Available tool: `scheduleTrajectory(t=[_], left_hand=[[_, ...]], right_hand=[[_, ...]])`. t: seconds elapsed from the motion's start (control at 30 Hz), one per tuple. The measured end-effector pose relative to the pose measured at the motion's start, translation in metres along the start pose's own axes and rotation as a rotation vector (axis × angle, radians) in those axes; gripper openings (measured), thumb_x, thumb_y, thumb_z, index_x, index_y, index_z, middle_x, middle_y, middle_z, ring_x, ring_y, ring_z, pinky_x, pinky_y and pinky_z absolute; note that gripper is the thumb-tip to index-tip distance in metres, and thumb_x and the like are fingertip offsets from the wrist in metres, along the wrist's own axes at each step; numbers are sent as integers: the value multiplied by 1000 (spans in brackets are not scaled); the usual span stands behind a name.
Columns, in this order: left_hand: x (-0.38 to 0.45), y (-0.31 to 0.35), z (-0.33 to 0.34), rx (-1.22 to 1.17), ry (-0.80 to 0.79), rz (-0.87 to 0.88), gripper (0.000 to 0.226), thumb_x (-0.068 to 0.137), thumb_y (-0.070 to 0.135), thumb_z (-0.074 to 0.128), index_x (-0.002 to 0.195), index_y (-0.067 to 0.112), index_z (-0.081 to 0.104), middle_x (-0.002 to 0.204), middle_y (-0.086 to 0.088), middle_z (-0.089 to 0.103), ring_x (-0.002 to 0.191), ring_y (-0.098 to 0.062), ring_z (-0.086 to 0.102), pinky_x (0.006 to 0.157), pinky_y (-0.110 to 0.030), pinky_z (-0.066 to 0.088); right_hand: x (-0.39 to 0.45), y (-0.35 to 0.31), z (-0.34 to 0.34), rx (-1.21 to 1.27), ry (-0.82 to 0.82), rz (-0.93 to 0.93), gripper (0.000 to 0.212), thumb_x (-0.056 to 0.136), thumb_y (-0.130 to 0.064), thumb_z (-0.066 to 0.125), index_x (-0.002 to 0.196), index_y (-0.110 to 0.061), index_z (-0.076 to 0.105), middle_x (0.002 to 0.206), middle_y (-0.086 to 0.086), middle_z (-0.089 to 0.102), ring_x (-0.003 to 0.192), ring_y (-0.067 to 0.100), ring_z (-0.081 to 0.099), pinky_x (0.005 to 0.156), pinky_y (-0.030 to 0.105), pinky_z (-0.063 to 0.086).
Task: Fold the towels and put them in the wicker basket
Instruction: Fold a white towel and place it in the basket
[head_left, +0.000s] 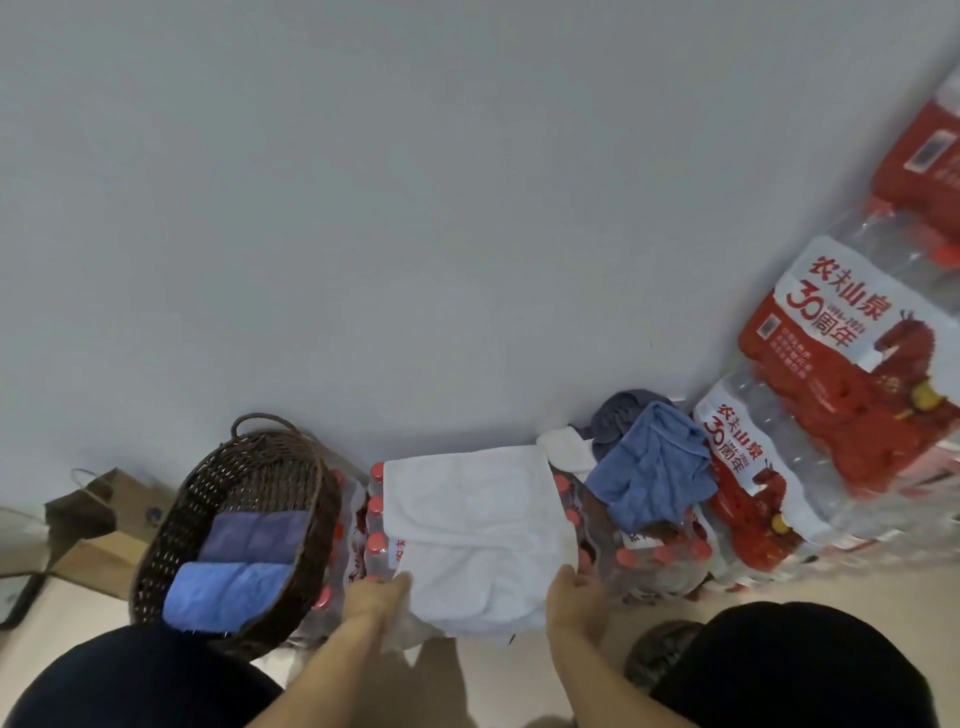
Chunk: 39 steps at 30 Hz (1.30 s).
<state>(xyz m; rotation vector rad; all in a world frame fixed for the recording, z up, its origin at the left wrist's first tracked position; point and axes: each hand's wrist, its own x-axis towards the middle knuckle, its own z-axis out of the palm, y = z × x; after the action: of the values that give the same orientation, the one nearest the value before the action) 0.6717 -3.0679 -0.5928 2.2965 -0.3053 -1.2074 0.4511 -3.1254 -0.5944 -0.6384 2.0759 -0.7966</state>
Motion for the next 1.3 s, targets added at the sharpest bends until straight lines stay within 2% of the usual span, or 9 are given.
scheduleTrajectory(t=[0.27,0.47,0.57,0.63,0.83,0.97,1.07,1.2,1.3], left_hand=[[-17,4,-14,59,32,-90,47,93,29,52,128,-3,55,126,-24,58,115,-39,55,100,-46,47],[-29,24,-38,-195,133,198,29,89,29,68,87,1,69,84,-16,67,82,-32,63,82,-41,53],[-36,42,-39,-375,96,360,14,87,20,71,98,15,65,89,-5,66,82,-18,60,73,-33,51],[-36,46,-37,-387,56,441,35,85,12,72,115,22,58,100,0,67,93,-16,61,76,-27,47],[-23,9,-15,32,39,288,60,82,8,71,137,6,46,128,-15,59,115,-32,56,98,-41,45],[-17,-15,-9,127,77,141,60,77,13,72,132,2,49,124,-21,56,110,-38,57,95,-43,50],[-8,-17,-10,99,109,40,64,77,16,76,131,-2,48,127,-25,54,114,-41,55,98,-46,49],[5,-17,-11,71,118,8,50,80,21,77,119,-5,59,119,-24,62,113,-38,58,99,-41,46],[11,-20,-13,119,145,-20,35,83,25,74,107,0,66,113,-22,67,108,-37,60,97,-41,48]], right_hand=[[-4,-4,-15,34,81,-5,16,89,-9,60,101,2,60,99,25,68,88,42,63,74,41,50],[-9,-43,-12,168,-61,-73,25,81,-8,69,103,-2,60,99,13,68,85,30,63,77,36,50],[-12,-66,-14,328,-242,-175,39,83,0,70,116,-11,53,102,1,62,88,15,63,86,34,51],[-12,-74,-13,393,-366,-253,50,82,7,68,126,-10,50,111,-1,62,100,17,64,90,31,50],[-10,-41,-9,-262,-266,-226,54,81,-18,72,131,-10,54,133,12,53,118,31,56,95,33,45],[-9,-14,-9,-377,-455,-96,5,83,-8,64,81,-12,61,96,10,60,88,25,60,76,28,47],[-15,-4,-7,-372,-700,37,28,86,2,55,65,-15,50,72,6,51,60,19,50,57,27,40],[-11,-11,-2,-335,-673,76,23,88,-10,58,67,-19,56,70,0,63,58,15,61,53,25,53],[-10,-11,6,-263,-762,39,41,98,0,40,61,-17,39,44,-4,43,33,11,40,31,15,28]])
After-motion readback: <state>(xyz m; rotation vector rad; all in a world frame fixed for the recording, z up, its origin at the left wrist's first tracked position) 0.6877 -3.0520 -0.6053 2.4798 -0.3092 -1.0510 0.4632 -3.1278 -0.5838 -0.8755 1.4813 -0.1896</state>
